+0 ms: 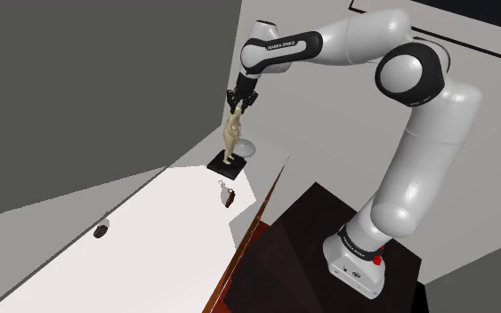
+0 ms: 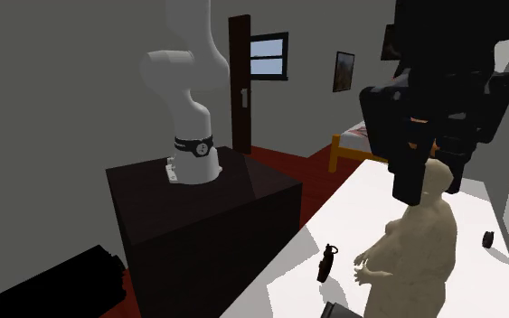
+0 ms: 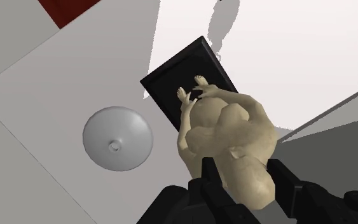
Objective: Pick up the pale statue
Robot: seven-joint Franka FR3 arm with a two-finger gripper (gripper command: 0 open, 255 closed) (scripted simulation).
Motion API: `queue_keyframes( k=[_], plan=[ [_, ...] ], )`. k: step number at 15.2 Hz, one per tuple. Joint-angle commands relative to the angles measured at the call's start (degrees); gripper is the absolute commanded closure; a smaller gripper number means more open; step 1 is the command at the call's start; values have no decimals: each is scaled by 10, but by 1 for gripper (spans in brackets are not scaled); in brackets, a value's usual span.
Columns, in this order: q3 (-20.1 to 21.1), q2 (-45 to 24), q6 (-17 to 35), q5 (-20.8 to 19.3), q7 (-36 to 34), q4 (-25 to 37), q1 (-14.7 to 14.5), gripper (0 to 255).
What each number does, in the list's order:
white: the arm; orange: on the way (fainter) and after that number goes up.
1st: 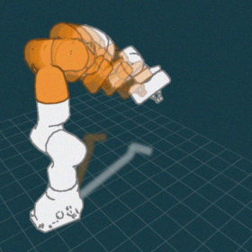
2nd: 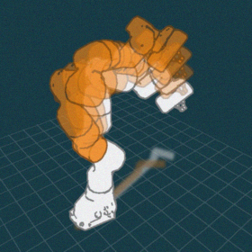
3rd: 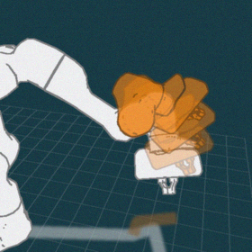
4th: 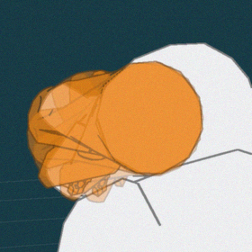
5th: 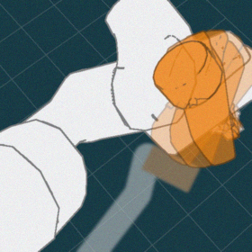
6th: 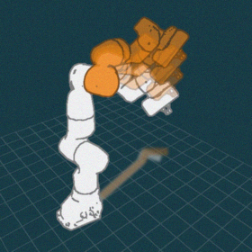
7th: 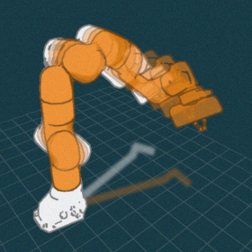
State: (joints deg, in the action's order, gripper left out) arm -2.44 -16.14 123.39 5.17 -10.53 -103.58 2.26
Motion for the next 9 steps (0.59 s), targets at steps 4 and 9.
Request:
queue_keyframes(
  k=[4, 9],
  plan=[
    [-1, 14, -34, -2, -3, 21, 0, 255],
    [-1, 21, -56, -3, -4, 36, 0, 255]
  ],
)
